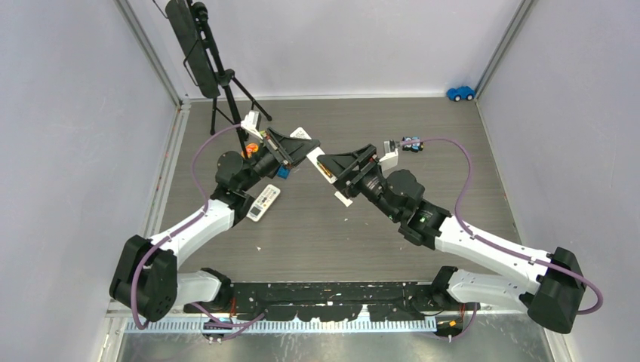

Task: Load the batteries into the remote control

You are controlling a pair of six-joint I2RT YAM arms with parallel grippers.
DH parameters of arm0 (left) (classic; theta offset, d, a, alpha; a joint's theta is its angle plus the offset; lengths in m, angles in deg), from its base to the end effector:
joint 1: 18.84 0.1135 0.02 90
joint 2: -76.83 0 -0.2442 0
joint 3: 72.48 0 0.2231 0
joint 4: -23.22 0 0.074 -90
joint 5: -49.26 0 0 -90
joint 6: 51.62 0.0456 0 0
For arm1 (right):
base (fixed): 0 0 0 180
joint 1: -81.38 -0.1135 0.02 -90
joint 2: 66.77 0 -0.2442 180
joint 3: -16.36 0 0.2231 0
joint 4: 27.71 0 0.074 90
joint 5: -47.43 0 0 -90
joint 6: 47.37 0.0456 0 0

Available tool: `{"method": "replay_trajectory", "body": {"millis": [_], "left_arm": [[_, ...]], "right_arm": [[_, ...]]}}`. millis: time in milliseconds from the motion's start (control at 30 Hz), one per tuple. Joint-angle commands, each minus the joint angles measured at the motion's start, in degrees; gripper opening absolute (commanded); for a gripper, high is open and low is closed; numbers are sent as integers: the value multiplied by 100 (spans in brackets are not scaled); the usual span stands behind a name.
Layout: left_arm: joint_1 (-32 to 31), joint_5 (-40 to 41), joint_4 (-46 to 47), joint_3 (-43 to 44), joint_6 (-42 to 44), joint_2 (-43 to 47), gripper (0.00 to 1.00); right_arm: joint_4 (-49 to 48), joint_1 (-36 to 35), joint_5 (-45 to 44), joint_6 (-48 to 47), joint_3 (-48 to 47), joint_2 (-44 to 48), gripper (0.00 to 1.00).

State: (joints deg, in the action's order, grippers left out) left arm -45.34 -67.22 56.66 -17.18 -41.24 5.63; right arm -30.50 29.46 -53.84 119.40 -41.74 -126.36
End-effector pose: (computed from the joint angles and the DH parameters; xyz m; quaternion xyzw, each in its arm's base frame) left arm 0.2284 -0.1366 0.3182 -0.0920 0.5972 -0.7089 0.3637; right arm 0.1539 0.1819 0.3210 0.2182 0.6643 0.6118 0.3700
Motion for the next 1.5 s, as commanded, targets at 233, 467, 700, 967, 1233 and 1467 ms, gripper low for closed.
{"method": "replay_trajectory", "body": {"millis": [233, 467, 700, 967, 1233, 1467], "left_arm": [[-4, -458, 818, 170, -21, 142, 0], [-4, -495, 827, 186, -24, 145, 0], [-4, -490, 827, 209, -59, 129, 0], [-4, -443, 844, 152, -84, 141, 0], [-4, -437, 844, 178, -116, 119, 0], [-4, -404, 829, 221, -474, 123, 0]], "right_arm": [[-815, -11, 296, -26, -382, -390, 66], [-1024, -11, 440, -12, -341, -474, 55], [-1194, -13, 451, 40, -159, -427, 50], [-1645, -11, 338, 27, 130, -217, 66], [-1664, -2, 501, 39, 139, -270, 49], [-1782, 6, 682, -130, 256, -301, 24]]}}
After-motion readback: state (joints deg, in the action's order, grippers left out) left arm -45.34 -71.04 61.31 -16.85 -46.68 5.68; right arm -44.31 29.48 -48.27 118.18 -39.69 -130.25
